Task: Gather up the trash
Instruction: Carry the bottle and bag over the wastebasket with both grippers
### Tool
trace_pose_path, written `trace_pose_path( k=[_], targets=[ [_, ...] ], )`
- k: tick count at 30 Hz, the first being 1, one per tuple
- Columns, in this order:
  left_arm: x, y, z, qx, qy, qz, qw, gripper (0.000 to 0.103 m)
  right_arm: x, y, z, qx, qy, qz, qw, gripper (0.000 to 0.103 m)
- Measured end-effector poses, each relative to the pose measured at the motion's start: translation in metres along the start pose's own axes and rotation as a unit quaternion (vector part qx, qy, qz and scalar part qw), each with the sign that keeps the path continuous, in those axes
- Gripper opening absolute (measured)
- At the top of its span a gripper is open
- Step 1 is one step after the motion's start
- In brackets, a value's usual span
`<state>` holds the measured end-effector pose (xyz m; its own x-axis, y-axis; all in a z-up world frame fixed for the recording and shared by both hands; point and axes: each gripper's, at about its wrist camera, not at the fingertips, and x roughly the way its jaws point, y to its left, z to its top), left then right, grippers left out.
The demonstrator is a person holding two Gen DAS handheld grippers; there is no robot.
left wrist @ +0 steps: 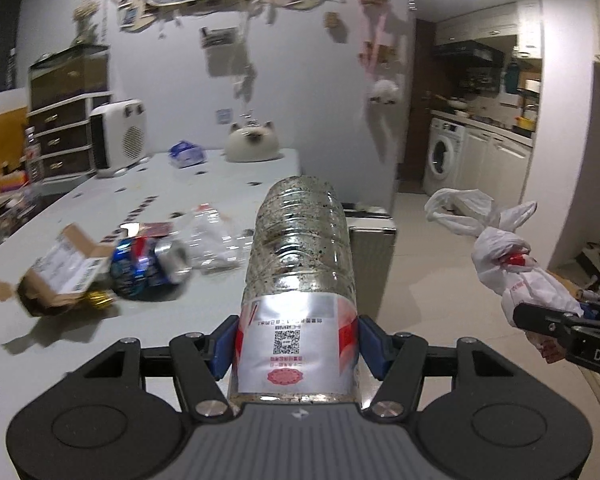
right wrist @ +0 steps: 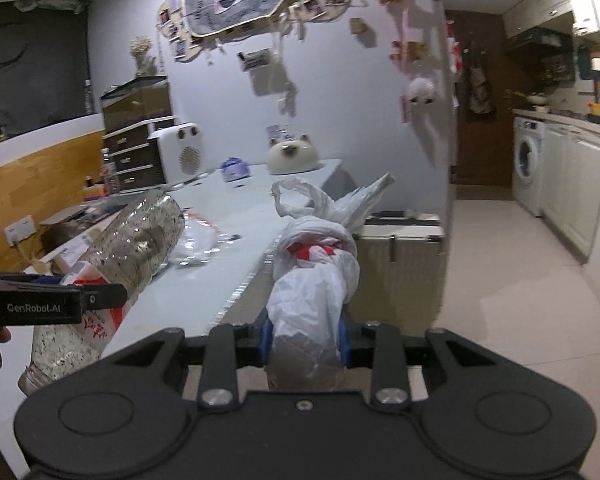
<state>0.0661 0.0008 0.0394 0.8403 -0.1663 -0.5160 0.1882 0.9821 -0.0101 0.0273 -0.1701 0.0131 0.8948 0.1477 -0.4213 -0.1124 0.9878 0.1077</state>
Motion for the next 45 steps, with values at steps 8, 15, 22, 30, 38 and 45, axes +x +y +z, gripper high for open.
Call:
trace_pose_path(
  k=[8, 15, 22, 30, 38, 45],
  targets=[
    [0.027, -0.059, -0.011, 0.014, 0.006, -0.042, 0.9990, 0.062, -0.011, -0.053, -0.017, 0.021, 0.008, -0.045, 0.999, 0.032],
    [0.071, -0.106, -0.030, 0.013, 0.043, -0.080, 0.9958, 0.062, 0.002, -0.097, -0.052, 0.052, 0.042, -0.078, 0.995, 0.032],
    [0.140, -0.143, -0.070, -0.002, 0.114, -0.114, 0.9870, 0.062, 0.039, -0.136, -0.093, 0.091, 0.098, -0.095, 0.986, 0.032],
    [0.245, -0.158, -0.128, -0.005, 0.226, -0.101, 0.9690, 0.062, 0.102, -0.166, -0.147, 0.129, 0.174, -0.098, 0.971, 0.032],
    [0.347, -0.143, -0.188, -0.068, 0.304, -0.086, 0.9463, 0.062, 0.183, -0.185, -0.211, 0.146, 0.251, -0.081, 0.954, 0.032],
    [0.433, -0.129, -0.246, -0.100, 0.384, -0.071, 0.9153, 0.062, 0.255, -0.201, -0.274, 0.169, 0.308, -0.071, 0.934, 0.032]
  ],
)
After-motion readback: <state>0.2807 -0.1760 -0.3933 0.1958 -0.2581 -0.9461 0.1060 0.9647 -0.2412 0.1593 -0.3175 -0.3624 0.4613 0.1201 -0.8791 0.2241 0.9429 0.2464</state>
